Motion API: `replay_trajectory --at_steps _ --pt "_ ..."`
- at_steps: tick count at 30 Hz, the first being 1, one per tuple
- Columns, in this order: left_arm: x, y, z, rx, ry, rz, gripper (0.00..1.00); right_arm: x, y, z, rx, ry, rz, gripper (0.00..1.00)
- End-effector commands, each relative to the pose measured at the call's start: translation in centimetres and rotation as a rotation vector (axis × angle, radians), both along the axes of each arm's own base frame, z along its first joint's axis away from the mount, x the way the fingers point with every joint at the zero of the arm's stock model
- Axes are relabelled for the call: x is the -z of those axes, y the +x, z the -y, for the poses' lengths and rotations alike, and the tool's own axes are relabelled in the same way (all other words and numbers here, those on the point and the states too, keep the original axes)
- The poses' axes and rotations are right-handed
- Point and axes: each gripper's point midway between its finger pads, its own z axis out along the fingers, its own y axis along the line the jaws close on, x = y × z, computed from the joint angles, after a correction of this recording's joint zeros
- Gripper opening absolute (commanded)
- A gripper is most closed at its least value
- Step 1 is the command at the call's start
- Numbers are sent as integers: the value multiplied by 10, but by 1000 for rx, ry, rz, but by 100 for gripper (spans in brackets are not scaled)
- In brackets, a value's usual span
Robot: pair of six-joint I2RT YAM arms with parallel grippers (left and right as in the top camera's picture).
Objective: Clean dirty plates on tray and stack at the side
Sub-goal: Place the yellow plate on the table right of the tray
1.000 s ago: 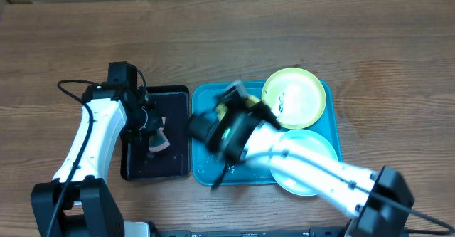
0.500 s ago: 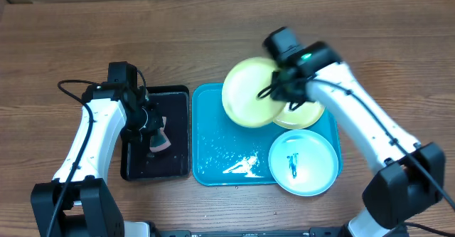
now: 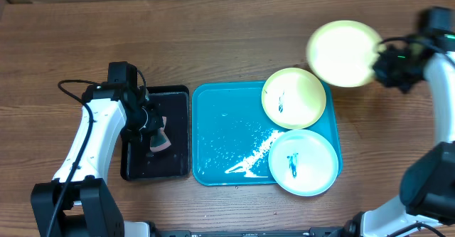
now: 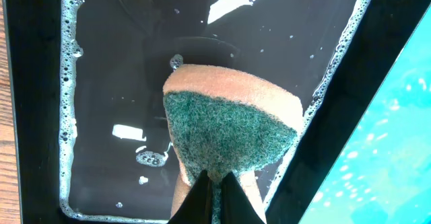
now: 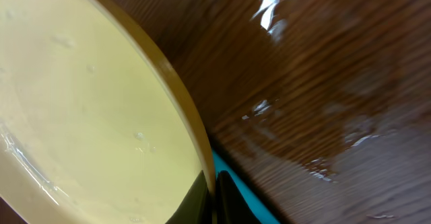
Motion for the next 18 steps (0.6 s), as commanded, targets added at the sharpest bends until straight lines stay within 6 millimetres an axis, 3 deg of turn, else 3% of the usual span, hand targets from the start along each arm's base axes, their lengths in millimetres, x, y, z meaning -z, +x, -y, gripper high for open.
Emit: replay_trajectory --at_steps 1,10,15,18 --pt "-1 2 2 24 -8 11 4 -3 1 25 9 16 32 4" --pt "-1 2 2 23 -8 11 4 63 -3 78 170 9 -107 4" --pt "-1 1 2 24 -9 9 4 99 -7 83 201 48 -190 4" --pt "-1 1 2 24 -9 7 4 110 -11 83 204 62 -221 4"
